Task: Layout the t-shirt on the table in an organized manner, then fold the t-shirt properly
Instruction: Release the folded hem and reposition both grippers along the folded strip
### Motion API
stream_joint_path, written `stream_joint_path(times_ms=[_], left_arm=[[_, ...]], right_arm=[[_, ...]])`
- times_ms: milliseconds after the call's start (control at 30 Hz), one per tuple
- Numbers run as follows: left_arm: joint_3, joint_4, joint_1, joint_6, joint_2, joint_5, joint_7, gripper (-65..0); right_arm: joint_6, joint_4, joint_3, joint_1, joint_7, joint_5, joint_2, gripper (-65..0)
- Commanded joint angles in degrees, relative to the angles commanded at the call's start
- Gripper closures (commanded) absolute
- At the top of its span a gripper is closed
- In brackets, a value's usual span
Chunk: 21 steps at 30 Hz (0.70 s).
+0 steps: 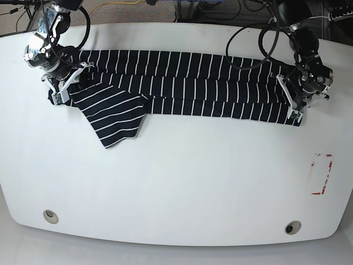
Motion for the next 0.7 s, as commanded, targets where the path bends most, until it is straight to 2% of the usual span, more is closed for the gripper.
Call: stream_joint_path(times_ms=[267, 367, 633, 700], left_arm=[[0.1, -1.6, -3.9, 0.0, -0.1, 0.0, 0.1, -7.8], [0.1, -1.3, -4.3, 0.0, -0.1, 0.0, 0.3, -9.3], [0.1, 3.9, -4.6, 0.0, 0.6, -0.4, 0.4, -27.5], [-0.1, 6.4, -4.7, 0.0, 1.6, -0.4, 1.0, -30.3]], right_arm=[[0.00, -4.4, 0.0, 6.2, 0.0, 0.0, 2.4, -10.3], [0.00, -4.7, 0.0, 7.7, 0.0, 0.0, 3.0, -13.0], [0.00, 2.6, 0.0, 9.3, -1.5, 0.0, 2.8, -44.1], [0.00, 4.7, 0.0, 10.4, -2.6, 0.1, 2.6, -49.1]])
